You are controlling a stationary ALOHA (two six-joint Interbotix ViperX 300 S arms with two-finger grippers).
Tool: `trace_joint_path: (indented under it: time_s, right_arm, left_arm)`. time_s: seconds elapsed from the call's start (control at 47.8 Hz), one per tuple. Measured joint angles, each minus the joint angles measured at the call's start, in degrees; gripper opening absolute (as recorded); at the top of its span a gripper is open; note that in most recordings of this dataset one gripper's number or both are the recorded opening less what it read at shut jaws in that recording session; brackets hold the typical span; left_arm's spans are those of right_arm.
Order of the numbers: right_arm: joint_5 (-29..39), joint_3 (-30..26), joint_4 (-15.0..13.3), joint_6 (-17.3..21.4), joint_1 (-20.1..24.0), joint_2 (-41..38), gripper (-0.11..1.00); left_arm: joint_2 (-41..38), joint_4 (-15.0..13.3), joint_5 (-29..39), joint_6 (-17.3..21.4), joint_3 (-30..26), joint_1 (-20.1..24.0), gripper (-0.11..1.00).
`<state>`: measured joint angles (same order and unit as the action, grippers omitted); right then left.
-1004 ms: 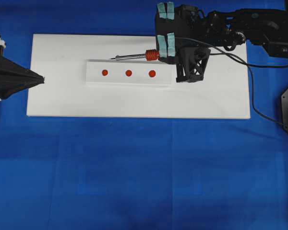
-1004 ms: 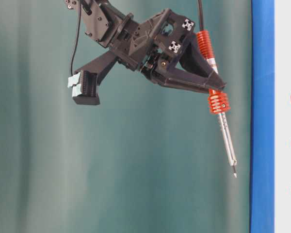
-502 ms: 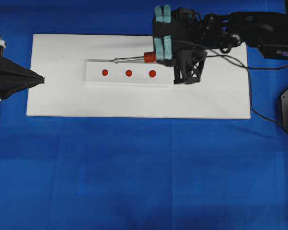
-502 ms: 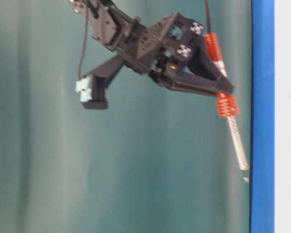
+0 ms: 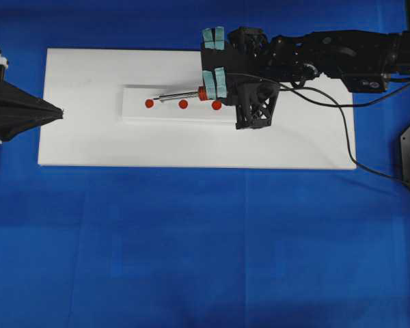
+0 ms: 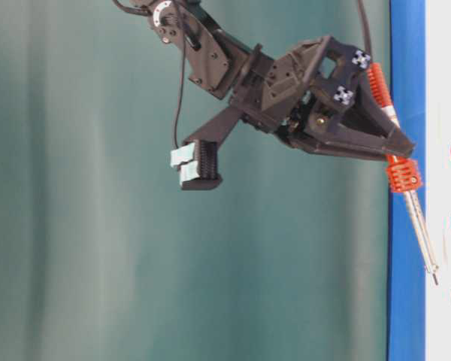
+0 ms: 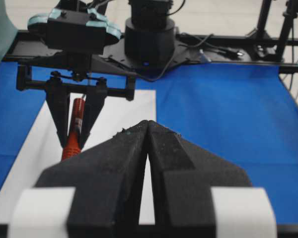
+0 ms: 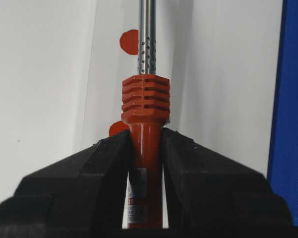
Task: Touch the tip of the soldering iron to the mark.
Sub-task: 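Lower the iron tip toward the right red dot, then hold the iron tip against the right red dot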
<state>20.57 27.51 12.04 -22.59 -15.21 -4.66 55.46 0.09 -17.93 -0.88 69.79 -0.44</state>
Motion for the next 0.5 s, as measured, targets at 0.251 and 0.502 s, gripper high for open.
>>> trace_joint_path:
  time_s: [0.251, 0.502]
  right_arm:
    - [-1.32, 0.00, 0.09, 0.09, 0.09, -1.93, 0.06]
    - [-1.41, -0.09, 0.09, 0.09, 0.35, -2.37, 0.06]
  left_arm:
    - [0.00, -0.09, 0.00, 0.00, 0.00, 0.09, 0.00]
    - [0.00, -0.09, 0.00, 0.18, 0.00, 0.09, 0.00]
